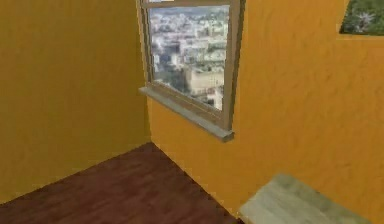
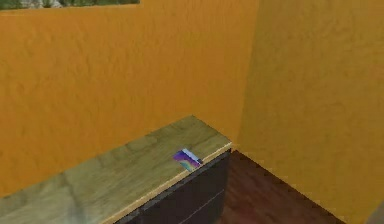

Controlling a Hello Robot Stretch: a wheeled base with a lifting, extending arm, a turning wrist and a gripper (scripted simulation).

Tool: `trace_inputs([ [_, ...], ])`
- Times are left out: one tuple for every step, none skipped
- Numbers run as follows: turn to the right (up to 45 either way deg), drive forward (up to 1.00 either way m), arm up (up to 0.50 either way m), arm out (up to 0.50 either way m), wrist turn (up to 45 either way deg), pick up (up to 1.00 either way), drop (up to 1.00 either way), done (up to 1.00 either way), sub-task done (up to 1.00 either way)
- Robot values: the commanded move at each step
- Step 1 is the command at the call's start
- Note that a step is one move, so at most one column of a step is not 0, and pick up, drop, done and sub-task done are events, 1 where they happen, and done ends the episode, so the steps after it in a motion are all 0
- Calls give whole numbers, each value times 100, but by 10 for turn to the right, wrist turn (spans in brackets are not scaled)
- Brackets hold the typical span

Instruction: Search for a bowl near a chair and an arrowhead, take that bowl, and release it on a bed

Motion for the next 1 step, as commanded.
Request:
trace_inputs([
  [0, 15, 0, 0, 0, 0, 0, 0, 0],
])
